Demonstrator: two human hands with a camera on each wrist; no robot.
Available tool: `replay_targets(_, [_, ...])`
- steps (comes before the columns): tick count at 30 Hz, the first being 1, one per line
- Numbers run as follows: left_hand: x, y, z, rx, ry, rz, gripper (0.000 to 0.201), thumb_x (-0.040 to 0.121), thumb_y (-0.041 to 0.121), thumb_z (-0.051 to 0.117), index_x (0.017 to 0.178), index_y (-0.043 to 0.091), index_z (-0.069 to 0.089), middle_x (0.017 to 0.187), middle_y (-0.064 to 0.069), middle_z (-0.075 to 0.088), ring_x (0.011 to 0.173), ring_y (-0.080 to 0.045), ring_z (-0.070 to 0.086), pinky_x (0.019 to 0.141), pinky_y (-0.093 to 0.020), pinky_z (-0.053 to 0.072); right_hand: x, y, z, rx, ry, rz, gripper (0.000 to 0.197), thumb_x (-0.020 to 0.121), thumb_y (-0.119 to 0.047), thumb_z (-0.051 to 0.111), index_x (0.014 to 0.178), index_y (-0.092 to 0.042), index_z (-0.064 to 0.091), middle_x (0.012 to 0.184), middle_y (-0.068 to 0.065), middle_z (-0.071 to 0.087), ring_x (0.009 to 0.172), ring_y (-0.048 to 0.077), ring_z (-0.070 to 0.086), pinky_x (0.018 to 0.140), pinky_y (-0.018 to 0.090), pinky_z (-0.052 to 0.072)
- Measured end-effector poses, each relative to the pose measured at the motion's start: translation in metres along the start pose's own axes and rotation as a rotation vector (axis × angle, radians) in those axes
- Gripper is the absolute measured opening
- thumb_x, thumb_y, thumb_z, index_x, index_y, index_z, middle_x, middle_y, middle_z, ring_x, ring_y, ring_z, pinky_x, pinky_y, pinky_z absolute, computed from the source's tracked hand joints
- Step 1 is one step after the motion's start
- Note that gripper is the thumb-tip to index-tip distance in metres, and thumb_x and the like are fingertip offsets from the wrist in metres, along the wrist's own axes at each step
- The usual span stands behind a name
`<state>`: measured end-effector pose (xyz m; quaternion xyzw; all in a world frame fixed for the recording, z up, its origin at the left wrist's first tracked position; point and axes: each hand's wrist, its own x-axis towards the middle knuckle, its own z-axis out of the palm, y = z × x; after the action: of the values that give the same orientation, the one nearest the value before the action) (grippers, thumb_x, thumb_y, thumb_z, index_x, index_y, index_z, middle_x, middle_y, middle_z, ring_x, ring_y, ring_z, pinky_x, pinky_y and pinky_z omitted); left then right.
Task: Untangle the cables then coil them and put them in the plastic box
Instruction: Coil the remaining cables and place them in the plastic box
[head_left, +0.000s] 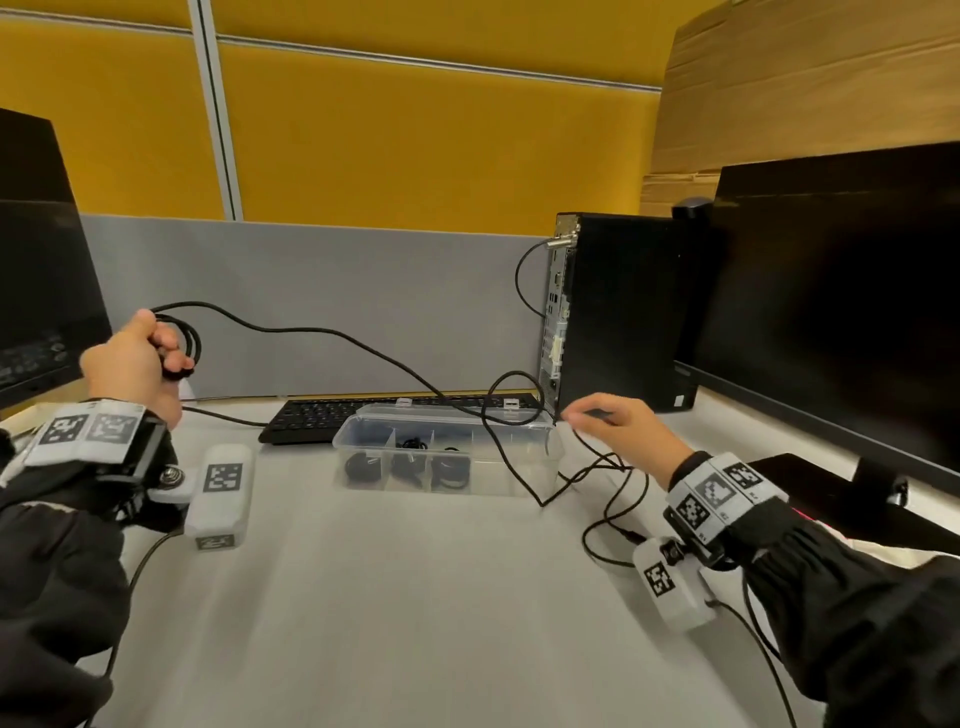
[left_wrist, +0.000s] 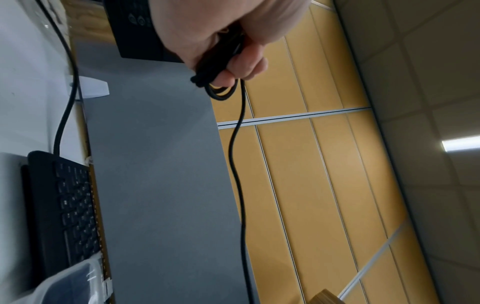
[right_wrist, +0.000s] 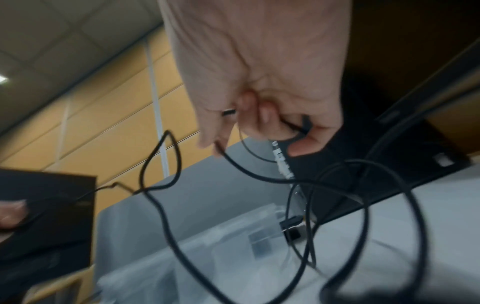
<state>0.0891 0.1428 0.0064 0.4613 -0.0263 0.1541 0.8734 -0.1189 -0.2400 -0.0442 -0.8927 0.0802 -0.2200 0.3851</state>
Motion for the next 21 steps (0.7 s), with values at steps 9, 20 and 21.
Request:
replay_targets(9, [-0.031,-0.004,0.017,0.078,-0.072,0.015,0.029,0.100,0.017,0.038,0.071,0.018,0.041,0.036,0.013,0.045,0.031,-0.004,0.033,0.048,-0.016,0.036,-0.009,-0.036,0.035,-0.908,0.003,-0.044,0.064,0.081,-0.063,0.053,0.128,-0.020,0.049,0.137,0.004,0.030,0.127,0.024,0.026,0.104,0.047,0.034])
replay_targets(20, [-0.031,0.006,0.009,0.121,-0.118,-0.020,0.030,0.101,0.022,0.037,0.072,0.018,0.043,0.039,0.012,0.046,0.032,-0.004,0.033,0.049,-0.016,0.036,0.012,-0.046,0.054,0.090,-0.272,0.092,0.028,0.099,-0.023,0.042,0.084,-0.013,0.063,0.064,0.000,0.056,0.058,0.011,0.053,0.069,0.025,0.048])
replay_targets(21, [-0.027,0.006,0.005,0.114,-0.098,-0.022,0.029,0.100,0.022,0.038,0.072,0.018,0.043,0.039,0.011,0.046,0.032,-0.005,0.034,0.048,-0.015,0.037,0.016,-0.053,0.043,0.181,-0.167,0.103,0.028,0.099,-0.022,0.040,0.081,-0.015,0.061,0.061,-0.002,0.049,0.054,0.010,0.046,0.059,0.022,0.043])
